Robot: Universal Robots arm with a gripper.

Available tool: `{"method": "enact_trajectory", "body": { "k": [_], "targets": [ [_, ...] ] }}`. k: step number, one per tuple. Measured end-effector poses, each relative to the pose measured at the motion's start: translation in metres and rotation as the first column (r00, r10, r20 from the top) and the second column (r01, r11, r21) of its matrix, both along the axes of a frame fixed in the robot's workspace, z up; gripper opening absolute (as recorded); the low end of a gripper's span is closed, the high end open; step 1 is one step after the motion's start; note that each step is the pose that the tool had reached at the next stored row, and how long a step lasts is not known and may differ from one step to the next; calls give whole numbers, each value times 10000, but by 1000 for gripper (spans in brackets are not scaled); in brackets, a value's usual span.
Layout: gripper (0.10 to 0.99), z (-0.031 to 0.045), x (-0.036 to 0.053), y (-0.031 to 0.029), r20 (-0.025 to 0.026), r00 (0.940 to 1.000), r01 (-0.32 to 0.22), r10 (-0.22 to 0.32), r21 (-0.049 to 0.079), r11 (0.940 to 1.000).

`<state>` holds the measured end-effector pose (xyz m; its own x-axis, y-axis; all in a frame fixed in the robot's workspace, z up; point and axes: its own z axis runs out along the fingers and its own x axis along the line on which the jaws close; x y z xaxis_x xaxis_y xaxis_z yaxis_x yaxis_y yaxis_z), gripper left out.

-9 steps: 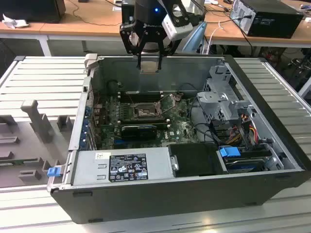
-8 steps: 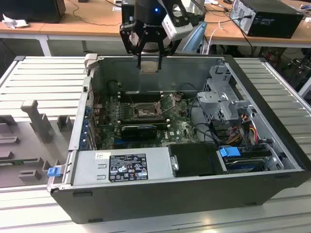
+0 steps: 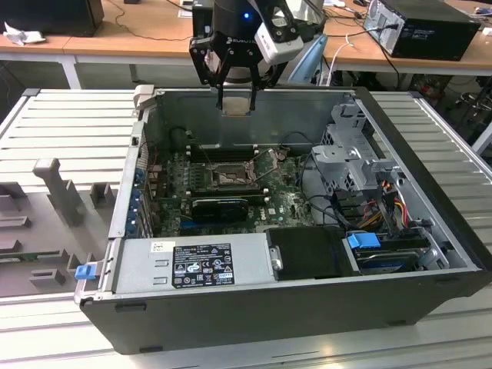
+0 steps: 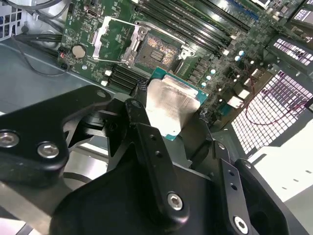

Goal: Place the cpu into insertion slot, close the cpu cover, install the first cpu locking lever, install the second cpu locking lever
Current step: 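Place the cpu into insertion slot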

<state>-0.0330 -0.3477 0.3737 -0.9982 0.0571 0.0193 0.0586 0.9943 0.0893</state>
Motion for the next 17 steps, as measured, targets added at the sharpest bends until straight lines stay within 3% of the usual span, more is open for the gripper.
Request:
{"method": "enact_trajectory", "body": {
  "k": [13, 17],
  "targets": [
    [529, -27, 0, 0, 0, 9998, 211, -211, -1, 9998],
    [529, -29, 0, 0, 0, 9987, 510, -510, 0, 9987]
  ]
}}
